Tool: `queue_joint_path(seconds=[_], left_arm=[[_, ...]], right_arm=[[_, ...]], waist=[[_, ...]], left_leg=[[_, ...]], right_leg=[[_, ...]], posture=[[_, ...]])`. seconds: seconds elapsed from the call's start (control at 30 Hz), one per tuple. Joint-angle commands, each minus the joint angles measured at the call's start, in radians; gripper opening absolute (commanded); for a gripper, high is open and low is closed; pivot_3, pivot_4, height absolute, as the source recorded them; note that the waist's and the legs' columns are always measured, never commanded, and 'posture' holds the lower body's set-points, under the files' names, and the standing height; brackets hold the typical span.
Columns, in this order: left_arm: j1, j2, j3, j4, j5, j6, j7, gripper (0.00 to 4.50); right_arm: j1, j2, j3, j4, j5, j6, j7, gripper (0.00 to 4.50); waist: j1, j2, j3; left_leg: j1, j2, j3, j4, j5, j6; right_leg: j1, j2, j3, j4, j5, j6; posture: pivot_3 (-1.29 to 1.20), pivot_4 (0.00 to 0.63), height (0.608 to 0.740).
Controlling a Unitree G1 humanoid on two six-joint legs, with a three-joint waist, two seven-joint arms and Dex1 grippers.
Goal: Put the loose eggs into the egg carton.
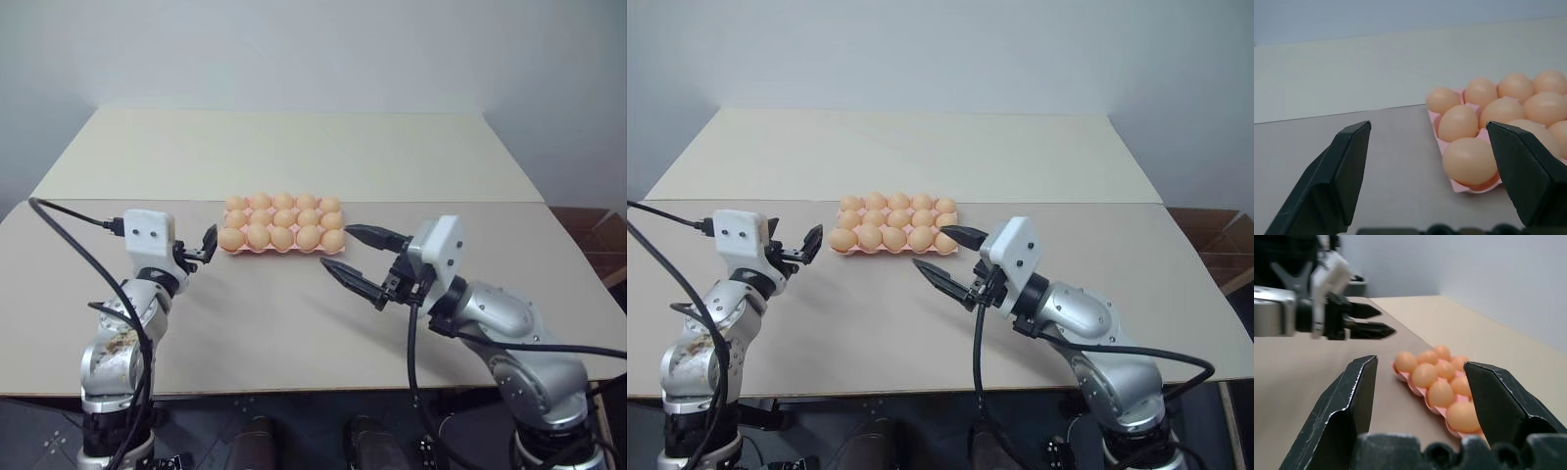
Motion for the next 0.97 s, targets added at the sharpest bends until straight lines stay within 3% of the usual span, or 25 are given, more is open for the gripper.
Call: queue_joint_path(seconds=[0.03,0.2,0.4,0.97], left_arm=[[0.08,-0.029,0.031,-0.079,-0.009,-0.122,-0.018,4.08],[0.216,-0.117,0.053,-0.138,-0.037,-0.193,0.0,4.08],[0.362,-0.18,0.003,-0.202,-0.008,-0.275,0.008,4.08],[0.466,-0.218,-0.066,-0.179,0.017,-0.392,0.016,4.08]], right_arm=[[0.152,0.036,-0.015,-0.041,-0.129,-0.138,-0.089,3.39],[0.355,0.142,0.018,0.007,-0.312,-0.411,-0.189,3.39],[0.514,0.243,-0.048,0.117,-0.342,-0.613,-0.256,3.39],[0.547,0.255,-0.103,0.191,-0.324,-0.638,-0.234,3.39]], waist=[[0.0,0.0,0.0],[-0.006,0.0,0.0],[-0.003,0.0,-0.001],[-0.003,0.0,-0.001]], left_leg=[[0.0,0.0,0.001,0.0,0.0,0.0],[0.001,0.0,0.002,0.0,0.0,0.0],[0.007,0.001,0.002,0.0,0.0,0.0],[0.006,0.002,0.002,0.0,0.0,0.0]], right_leg=[[-0.001,0.0,0.0,0.0,0.0,0.0],[0.0,0.0,0.001,0.001,0.0,0.0],[0.006,0.001,0.001,-0.002,-0.001,0.0],[0.005,0.0,0.001,-0.003,-0.006,-0.008]], posture=[[0.0,0.15,0.74],[0.0,0.15,0.74],[0.0,0.15,0.74],[0.0,0.15,0.74]])
